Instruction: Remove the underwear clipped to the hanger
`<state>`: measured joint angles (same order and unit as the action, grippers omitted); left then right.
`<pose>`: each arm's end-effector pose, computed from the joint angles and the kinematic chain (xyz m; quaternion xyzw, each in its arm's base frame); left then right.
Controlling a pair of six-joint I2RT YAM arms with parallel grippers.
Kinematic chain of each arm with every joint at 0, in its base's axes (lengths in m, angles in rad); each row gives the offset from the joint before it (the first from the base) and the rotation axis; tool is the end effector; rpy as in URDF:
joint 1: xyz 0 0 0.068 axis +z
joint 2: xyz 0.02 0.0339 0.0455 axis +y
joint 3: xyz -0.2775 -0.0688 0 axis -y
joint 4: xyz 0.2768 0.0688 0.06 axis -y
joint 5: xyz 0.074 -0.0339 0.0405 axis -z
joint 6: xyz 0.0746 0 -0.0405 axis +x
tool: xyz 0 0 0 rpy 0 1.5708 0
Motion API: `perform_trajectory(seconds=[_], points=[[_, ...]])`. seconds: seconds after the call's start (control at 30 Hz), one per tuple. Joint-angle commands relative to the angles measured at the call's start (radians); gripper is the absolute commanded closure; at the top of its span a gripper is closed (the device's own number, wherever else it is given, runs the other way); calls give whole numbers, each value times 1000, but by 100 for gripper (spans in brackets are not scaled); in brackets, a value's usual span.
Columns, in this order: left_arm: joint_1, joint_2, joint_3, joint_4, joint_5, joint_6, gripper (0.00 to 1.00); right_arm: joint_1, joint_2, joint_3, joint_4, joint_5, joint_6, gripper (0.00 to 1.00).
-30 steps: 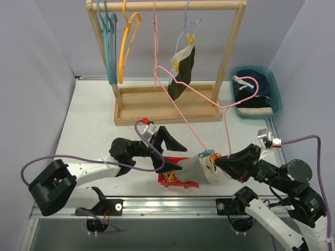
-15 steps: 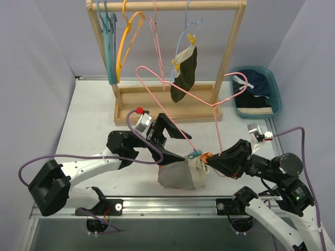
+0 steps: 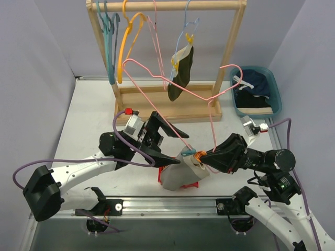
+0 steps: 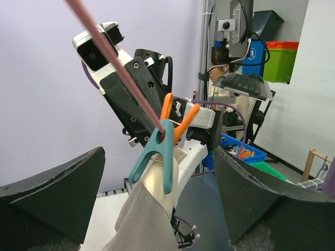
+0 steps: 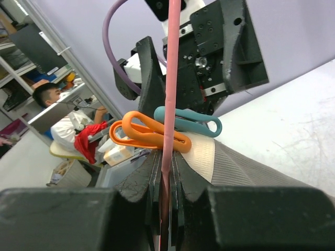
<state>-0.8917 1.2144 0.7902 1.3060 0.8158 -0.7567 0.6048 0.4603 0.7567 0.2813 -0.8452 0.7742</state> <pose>0.1334 -0.2518 0.4109 0.3934 0.2841 -0.7252 0.4885 0.0687 0.1153 0.4424 -0.3226 0.4634 0.6609 0.4944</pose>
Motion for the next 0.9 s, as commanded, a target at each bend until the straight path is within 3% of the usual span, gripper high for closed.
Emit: perform_trajectory(seconds=[0.0,0.23,0.87], points=[[-4,23,55,259,5,-7,6,9,12,0,228,-74,77,100],[22,53,67,245,5,-7,6,9,29,-40,374,-121,183,100],[-33,76,118,253,5,-7,6,10,54,-48,351,-114,168,100]])
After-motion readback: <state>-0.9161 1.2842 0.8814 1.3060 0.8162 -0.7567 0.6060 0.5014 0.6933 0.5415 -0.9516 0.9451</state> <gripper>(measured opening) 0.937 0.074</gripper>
